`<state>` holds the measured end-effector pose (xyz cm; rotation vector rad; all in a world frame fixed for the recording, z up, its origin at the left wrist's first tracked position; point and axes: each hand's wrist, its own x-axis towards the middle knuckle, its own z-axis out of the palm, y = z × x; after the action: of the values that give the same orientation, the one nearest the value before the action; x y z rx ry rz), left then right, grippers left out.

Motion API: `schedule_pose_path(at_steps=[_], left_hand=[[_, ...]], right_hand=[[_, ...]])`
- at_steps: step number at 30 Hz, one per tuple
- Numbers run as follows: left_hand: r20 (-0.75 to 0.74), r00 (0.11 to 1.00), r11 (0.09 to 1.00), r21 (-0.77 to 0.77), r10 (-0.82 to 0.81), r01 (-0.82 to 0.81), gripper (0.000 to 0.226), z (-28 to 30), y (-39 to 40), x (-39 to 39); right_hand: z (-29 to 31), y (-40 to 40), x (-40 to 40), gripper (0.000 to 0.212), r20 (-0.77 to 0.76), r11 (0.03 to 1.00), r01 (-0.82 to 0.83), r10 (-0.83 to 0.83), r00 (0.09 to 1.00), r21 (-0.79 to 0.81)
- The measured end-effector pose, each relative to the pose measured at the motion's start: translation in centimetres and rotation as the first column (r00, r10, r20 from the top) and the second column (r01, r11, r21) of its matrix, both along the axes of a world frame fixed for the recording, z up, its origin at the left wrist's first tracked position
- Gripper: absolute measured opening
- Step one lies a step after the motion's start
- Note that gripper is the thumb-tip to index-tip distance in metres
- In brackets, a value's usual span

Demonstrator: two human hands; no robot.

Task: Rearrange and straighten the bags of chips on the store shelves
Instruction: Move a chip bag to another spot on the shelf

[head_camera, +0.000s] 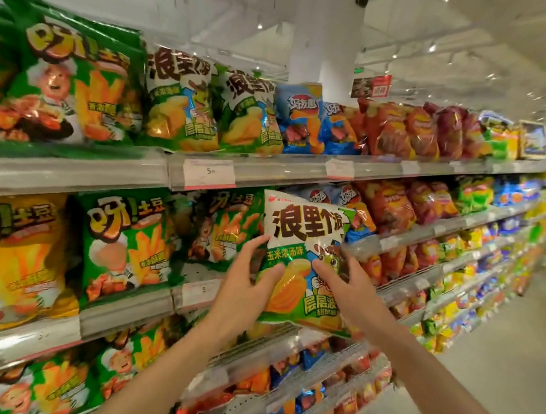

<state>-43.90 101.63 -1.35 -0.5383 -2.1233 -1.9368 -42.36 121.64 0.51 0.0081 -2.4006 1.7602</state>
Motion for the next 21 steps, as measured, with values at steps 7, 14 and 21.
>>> schedule_pose_path(at_steps=[7,14,21], left_hand=[[-0.032,0.999,0.999,-0.046,0.007,-0.008,0.051,-1.2,5.6,-6.3],[-0.035,0.997,0.994,-0.082,0.075,-0.078,0.051,-2.3,11.0,-10.5],[-0.066,0.968,0.962,-0.110,0.243,-0.250,0.053,-2.5,17.1,-12.4]], right_hand=[[0.0,5.3,-5.2,0.049,0.002,0.999,0.045,-0.046,0.999,0.030],[-1.0,10.9,-10.7,0.050,0.005,1.000,-0.027,0.027,1.000,0.007],[-1.0,16.8,-16.4,0.073,-0.026,0.982,-0.146,0.150,0.988,0.124]])
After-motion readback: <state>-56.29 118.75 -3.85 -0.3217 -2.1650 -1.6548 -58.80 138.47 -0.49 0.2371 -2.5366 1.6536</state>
